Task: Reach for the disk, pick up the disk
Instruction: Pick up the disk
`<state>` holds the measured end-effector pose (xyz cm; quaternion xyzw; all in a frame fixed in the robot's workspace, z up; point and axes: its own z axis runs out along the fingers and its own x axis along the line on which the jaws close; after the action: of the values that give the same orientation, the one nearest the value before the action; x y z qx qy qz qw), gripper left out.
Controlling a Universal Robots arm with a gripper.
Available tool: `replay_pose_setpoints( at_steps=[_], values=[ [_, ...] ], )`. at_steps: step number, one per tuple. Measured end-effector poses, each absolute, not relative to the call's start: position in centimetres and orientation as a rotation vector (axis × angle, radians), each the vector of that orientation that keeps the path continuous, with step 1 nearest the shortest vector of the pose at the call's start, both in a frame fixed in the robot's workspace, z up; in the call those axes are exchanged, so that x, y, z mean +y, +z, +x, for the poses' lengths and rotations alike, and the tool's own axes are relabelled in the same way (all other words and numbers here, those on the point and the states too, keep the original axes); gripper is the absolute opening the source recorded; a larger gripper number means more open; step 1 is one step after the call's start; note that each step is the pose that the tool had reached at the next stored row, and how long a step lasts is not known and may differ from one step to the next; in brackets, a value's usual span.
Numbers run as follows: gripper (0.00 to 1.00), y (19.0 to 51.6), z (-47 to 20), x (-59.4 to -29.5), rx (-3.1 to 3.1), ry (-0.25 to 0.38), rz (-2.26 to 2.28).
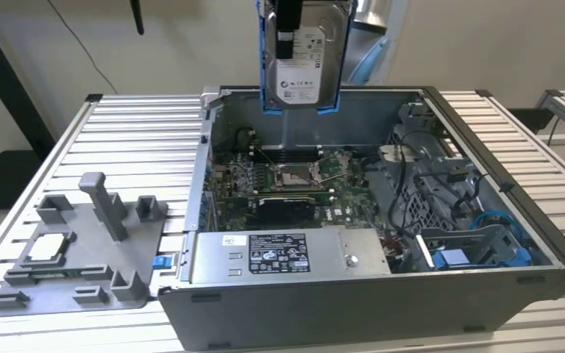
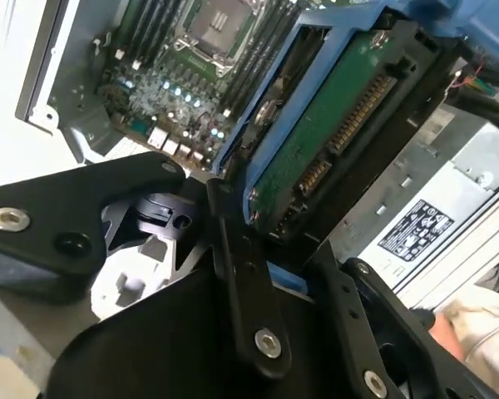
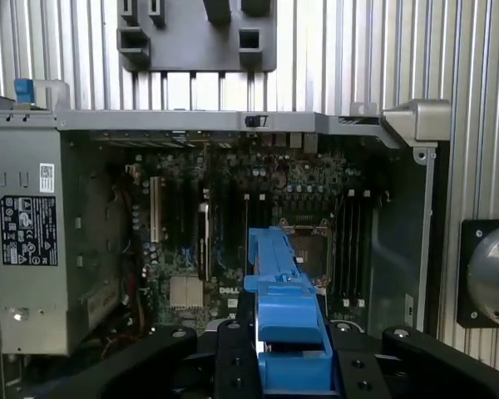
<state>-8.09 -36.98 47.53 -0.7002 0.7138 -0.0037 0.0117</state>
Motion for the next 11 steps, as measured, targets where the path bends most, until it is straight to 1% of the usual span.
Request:
replay_pose_setpoints(
  at_steps=[11],
  values=[
    [0.0, 47.5, -3.7, -37.0, 2.226, -0.011, -2.184]
  ],
)
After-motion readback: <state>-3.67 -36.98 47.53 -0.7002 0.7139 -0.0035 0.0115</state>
